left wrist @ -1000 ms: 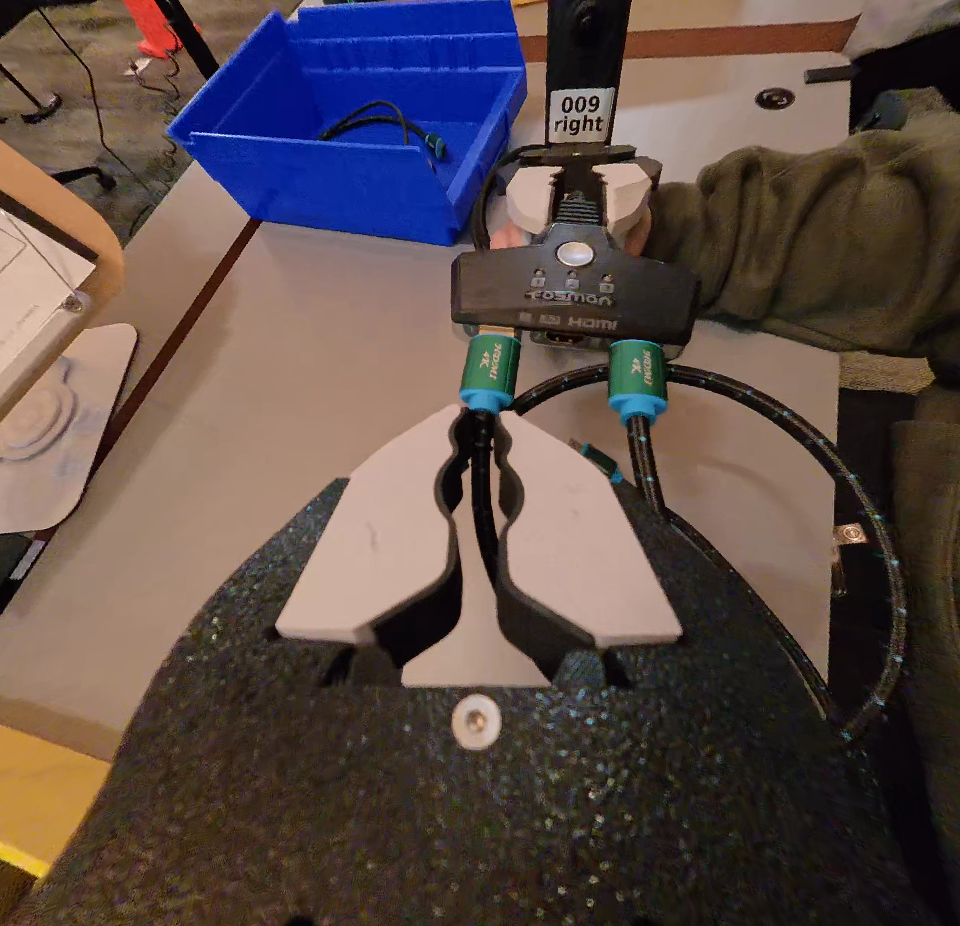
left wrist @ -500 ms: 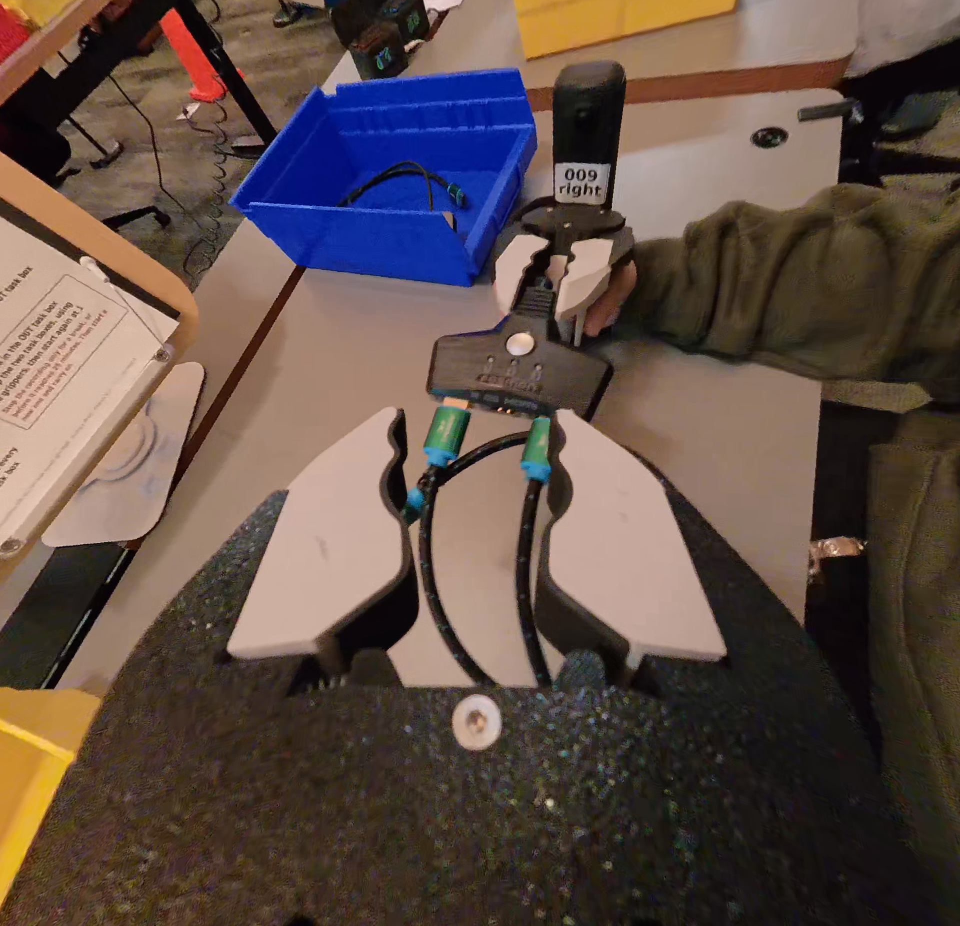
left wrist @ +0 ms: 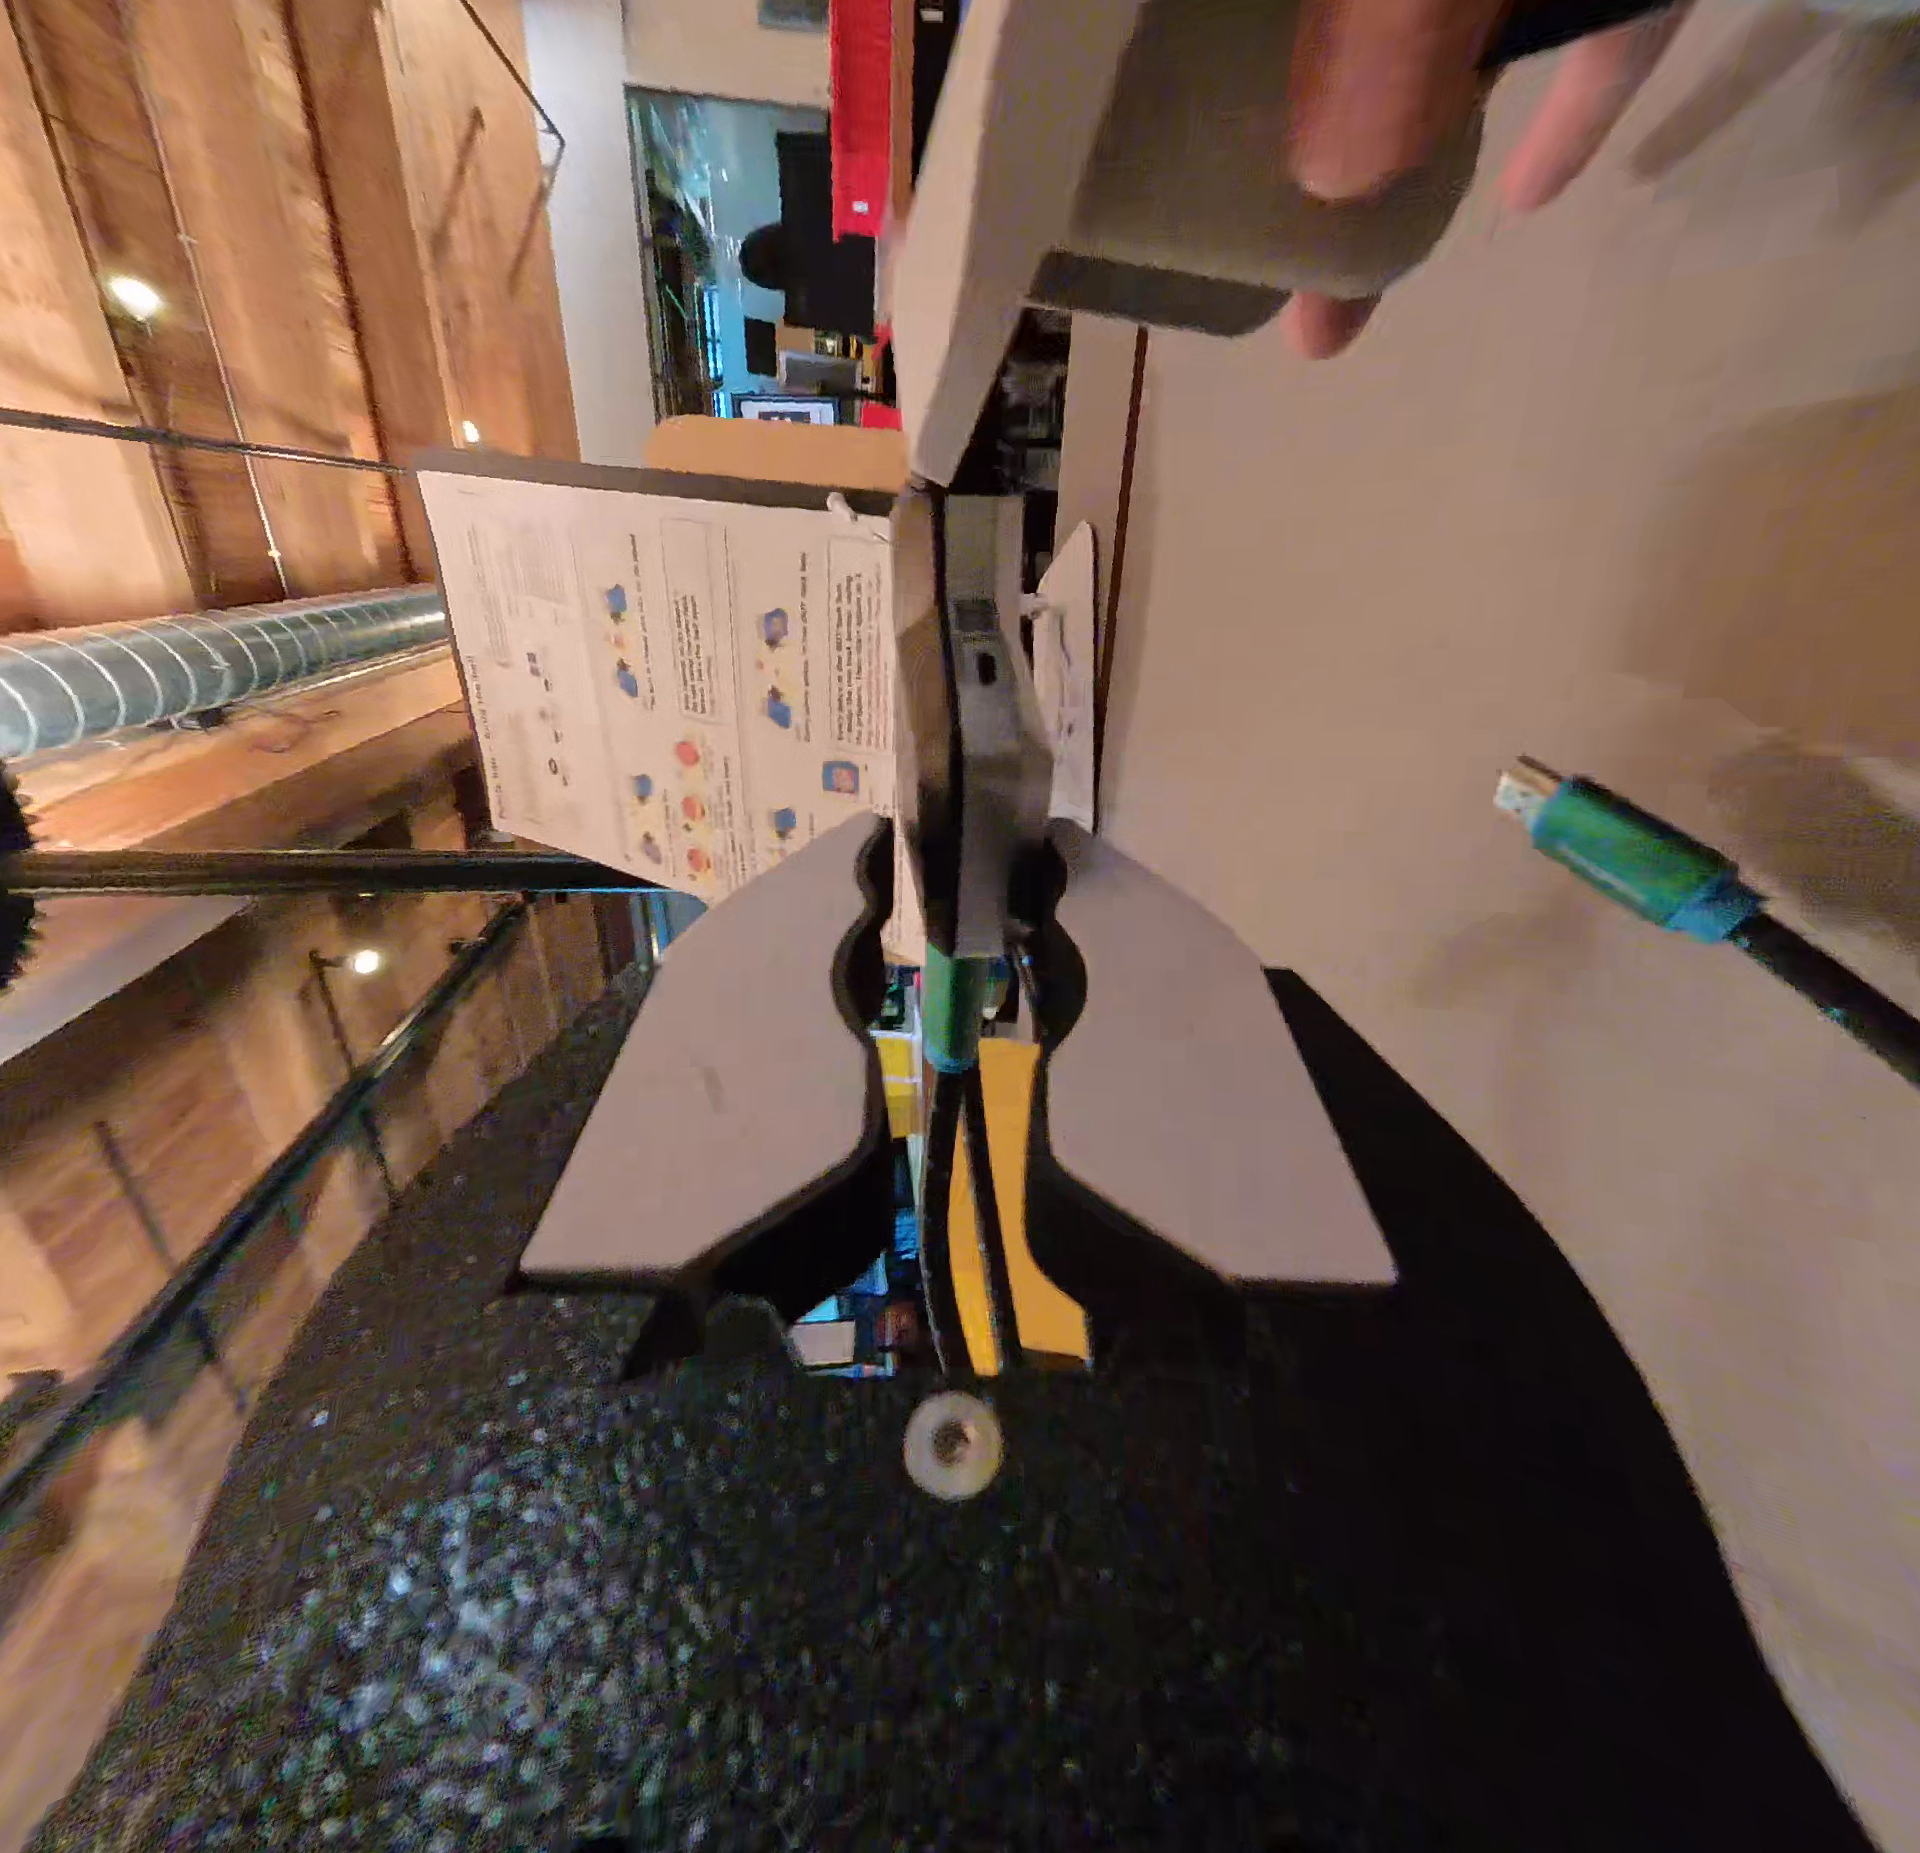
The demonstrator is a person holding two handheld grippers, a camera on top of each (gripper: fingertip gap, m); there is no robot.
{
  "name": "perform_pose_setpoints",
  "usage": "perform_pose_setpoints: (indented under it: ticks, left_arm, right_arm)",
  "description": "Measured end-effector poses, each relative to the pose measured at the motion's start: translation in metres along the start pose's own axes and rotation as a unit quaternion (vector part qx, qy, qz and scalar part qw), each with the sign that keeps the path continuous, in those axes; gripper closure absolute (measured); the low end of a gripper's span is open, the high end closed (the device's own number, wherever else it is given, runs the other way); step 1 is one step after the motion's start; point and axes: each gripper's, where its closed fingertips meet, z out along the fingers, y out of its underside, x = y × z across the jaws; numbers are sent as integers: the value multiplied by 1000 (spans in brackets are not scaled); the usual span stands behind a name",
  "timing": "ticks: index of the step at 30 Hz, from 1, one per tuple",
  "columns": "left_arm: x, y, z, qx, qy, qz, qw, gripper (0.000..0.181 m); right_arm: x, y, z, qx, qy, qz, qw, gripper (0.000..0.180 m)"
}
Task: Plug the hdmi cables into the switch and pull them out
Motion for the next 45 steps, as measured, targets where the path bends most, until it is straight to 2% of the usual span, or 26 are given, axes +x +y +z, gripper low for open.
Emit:
perform_pose_setpoints:
  ticks: [5,8,12,20,27,32,45]
  left_arm:
    - [-3,9,7,-4,-21,63,998,162]
    - [-12,14,8,-24,-26,76,996,162]
    - [-22,12,6,-24,-35,64,997,162]
    - [-18,17,6,-34,-53,77,995,162]
    - [-16,20,9,-31,-53,75,995,162]
    - [-15,23,9,-32,-52,68,996,162]
    - [-18,28,14,-47,-51,55,996,162]
  right_arm:
    - [5,12,3,-52,21,-6,998,157]
    - [3,12,11,-67,42,-57,995,141]
    - [7,4,18,-11,67,-63,996,147]
    - [8,7,18,9,59,-33,998,151]
    - [10,13,19,-7,63,-37,997,151]
    - [11,11,17,4,58,-17,998,157]
    - [16,20,21,-30,81,-32,996,156]
